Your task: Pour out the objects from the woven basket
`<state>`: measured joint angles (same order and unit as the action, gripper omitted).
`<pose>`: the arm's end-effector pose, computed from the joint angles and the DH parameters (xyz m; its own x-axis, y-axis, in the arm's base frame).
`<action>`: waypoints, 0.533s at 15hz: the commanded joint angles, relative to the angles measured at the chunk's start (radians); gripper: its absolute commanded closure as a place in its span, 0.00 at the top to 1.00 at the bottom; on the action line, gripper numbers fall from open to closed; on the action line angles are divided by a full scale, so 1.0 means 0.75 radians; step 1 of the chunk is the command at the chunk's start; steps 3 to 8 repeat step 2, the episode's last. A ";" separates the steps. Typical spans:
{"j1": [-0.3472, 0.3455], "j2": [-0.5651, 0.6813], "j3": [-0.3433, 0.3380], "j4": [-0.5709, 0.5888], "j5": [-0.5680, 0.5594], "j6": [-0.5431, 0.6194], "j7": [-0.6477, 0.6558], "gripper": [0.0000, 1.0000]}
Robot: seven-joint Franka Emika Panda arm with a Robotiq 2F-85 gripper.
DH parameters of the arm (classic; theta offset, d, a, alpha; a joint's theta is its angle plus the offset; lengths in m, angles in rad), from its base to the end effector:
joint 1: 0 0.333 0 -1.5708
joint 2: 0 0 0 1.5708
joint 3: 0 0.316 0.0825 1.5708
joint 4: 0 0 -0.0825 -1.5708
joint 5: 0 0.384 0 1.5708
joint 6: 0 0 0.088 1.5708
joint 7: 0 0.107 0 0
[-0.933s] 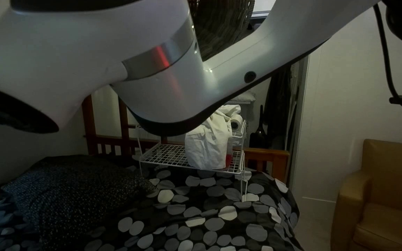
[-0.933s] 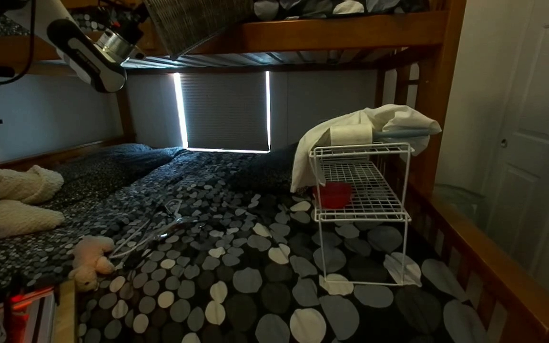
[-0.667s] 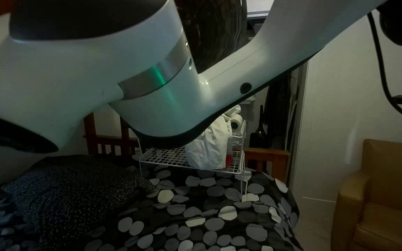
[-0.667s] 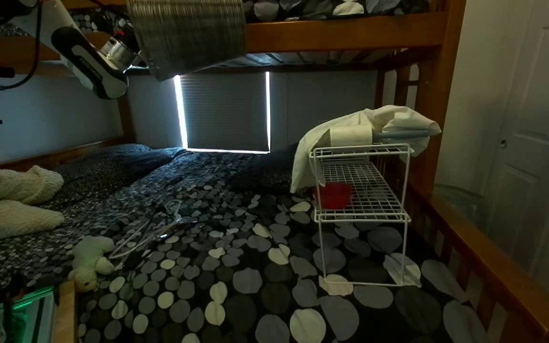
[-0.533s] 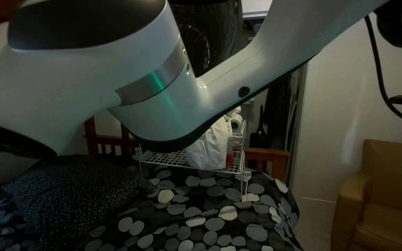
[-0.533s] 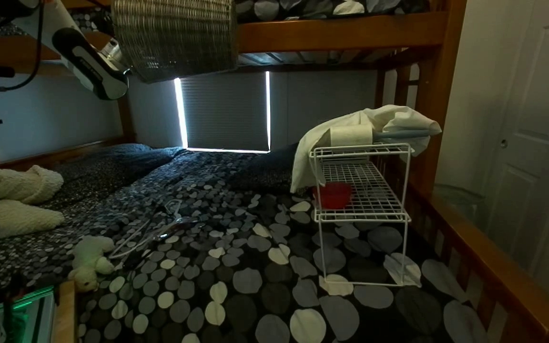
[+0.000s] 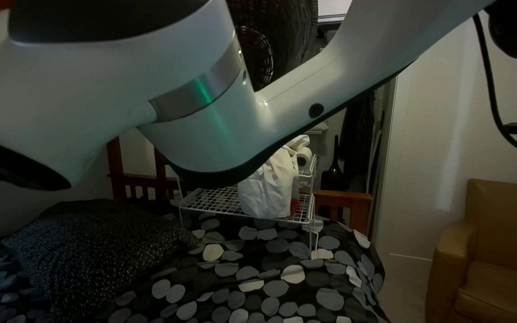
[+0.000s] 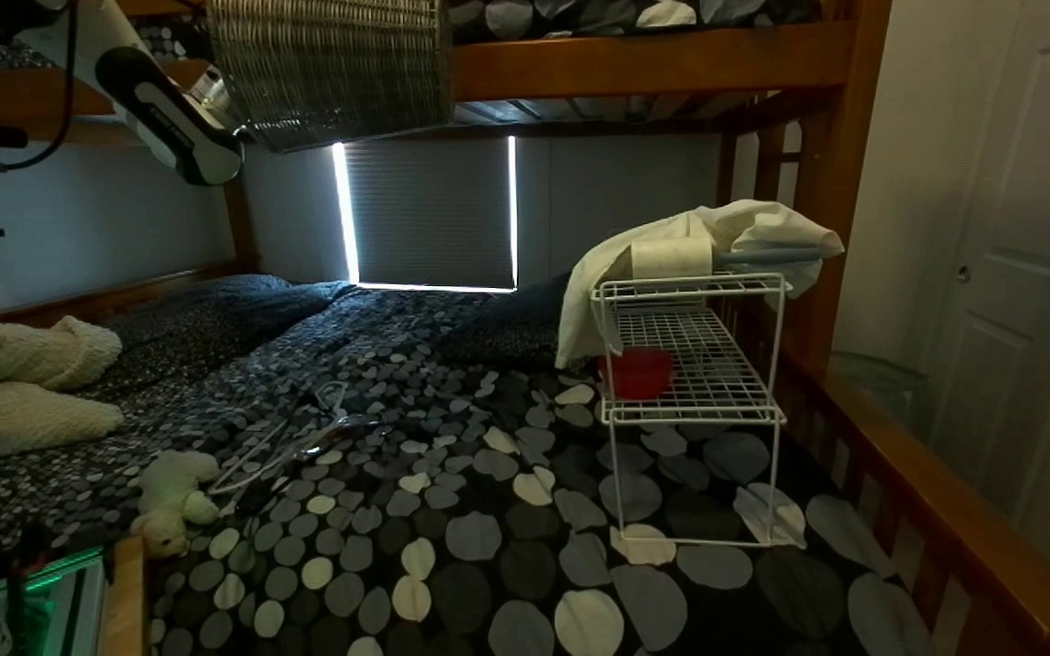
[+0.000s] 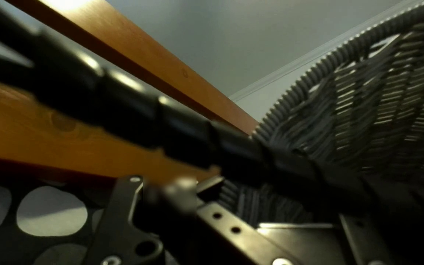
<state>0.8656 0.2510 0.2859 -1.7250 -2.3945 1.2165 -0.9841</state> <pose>0.3565 0.5196 0.6126 0.7661 -0.0026 -0.6427 0.2180 0.9418 0.2560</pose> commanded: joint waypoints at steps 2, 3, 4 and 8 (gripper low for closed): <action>-0.007 -0.001 0.009 -0.004 -0.001 -0.003 0.001 0.40; -0.007 -0.001 0.009 -0.004 -0.001 -0.003 0.001 0.40; -0.007 -0.001 0.009 -0.004 -0.001 -0.003 0.001 0.40; -0.007 -0.001 0.009 -0.004 -0.001 -0.003 0.001 0.40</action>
